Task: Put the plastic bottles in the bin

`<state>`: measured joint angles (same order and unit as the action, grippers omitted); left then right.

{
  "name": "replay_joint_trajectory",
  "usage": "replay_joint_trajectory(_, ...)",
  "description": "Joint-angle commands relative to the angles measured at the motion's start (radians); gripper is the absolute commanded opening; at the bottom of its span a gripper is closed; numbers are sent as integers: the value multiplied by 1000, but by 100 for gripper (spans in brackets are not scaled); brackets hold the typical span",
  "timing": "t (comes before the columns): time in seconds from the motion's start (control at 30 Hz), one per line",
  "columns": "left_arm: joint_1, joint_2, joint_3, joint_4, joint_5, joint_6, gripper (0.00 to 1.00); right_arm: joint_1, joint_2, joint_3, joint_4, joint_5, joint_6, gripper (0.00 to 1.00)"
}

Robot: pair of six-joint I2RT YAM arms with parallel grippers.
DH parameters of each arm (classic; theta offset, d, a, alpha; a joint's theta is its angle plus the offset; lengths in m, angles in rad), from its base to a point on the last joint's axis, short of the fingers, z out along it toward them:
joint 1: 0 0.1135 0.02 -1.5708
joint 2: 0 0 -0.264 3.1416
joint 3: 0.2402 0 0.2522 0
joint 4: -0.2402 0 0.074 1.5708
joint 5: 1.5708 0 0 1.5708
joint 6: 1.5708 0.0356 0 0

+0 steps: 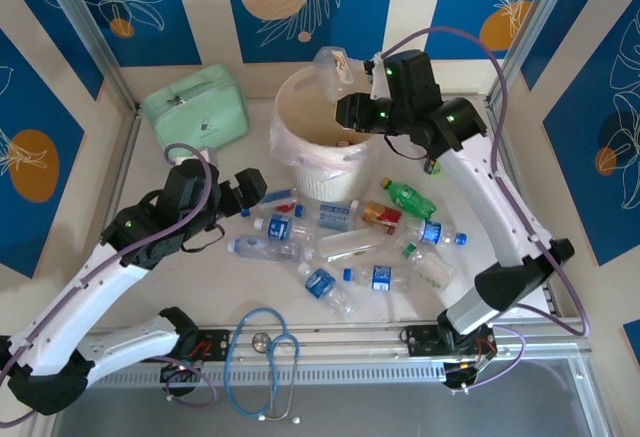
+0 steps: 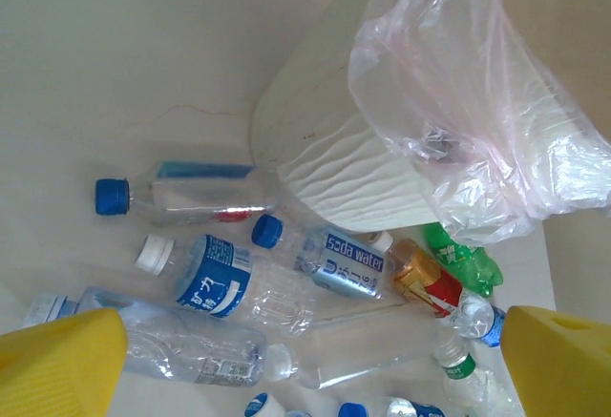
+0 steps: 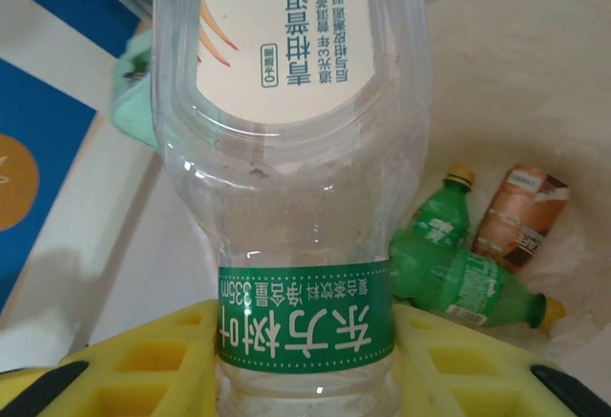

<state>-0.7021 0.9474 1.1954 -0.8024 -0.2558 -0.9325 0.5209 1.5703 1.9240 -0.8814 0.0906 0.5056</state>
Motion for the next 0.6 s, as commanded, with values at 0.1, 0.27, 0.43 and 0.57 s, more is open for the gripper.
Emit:
replay_joint_trajectory(0.1,10,-22,-15,-21,-31,36,100,-25,26,12,-23,13,17,32)
replay_joint_trajectory(0.27,16,-19,-33,-12,-24,34,100,-57,40,-3,-23,11,24,46)
replay_joint_trajectory(0.43,21,-20,-42,-9,-26,32,100,-67,43,-2,-18,14,15,64)
replay_joint_trajectory(0.57,26,-27,-53,-7,-31,27,100,-65,37,9,-27,18,12,68)
